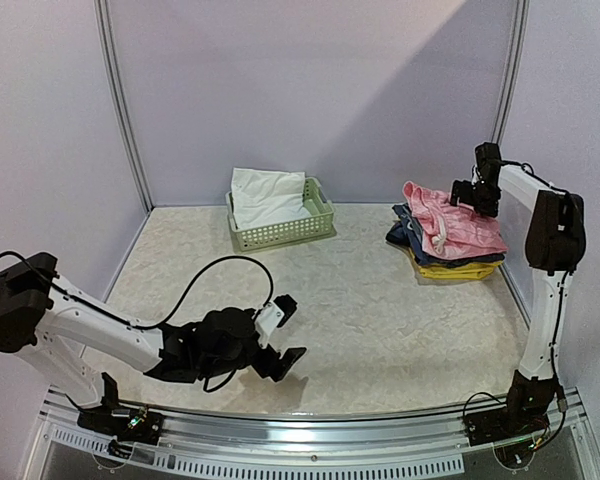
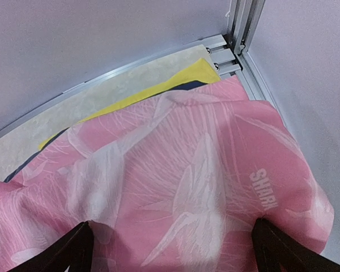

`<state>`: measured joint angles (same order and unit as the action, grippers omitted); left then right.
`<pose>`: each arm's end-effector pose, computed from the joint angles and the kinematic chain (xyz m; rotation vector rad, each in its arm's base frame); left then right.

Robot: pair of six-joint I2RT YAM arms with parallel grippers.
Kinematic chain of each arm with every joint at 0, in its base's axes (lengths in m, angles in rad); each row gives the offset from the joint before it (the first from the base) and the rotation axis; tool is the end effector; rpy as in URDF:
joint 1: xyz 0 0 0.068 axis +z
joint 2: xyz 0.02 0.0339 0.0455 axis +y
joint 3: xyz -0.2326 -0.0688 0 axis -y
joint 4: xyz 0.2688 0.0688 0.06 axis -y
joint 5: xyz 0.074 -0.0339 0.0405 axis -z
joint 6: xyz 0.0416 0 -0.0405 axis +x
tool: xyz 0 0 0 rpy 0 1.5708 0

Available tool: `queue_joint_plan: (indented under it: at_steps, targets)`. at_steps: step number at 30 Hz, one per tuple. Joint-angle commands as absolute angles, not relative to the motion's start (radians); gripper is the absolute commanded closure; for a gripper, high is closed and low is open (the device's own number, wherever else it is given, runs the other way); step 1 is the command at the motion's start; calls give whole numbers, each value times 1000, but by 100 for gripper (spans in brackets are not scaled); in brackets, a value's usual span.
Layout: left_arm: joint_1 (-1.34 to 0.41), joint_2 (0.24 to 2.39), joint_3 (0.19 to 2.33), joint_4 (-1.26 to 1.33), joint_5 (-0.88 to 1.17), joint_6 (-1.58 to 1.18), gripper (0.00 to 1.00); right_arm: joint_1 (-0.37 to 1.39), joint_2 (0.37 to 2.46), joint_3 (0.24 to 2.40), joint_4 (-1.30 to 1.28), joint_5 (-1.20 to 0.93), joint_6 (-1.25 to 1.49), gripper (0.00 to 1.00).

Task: Fold and stack the mixed laundry pile
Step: Move the bin to the corner of the board.

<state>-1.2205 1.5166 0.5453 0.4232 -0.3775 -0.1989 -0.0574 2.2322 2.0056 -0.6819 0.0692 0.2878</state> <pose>0.1190 -0.2810 0.0990 0.8295 1.9401 -0.4631 0.5083 -0.0321 0.2040 0.4543 2.4343 0.0127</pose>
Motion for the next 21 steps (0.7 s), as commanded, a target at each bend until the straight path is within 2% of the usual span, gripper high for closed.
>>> queue_joint_plan:
  at_steps: [1,13,21]
  targets:
    - [-1194,1511,576,366,-418,-191,8,-35,2144,1993,-706,101,291,1]
    - [-1159,1439,598,295,-480,-154,5,66,2012,1968,-774,234,257,1]
    - [-1135,1363,590,254,-555,-148,2,164,1884,1857,-742,233,242,1]
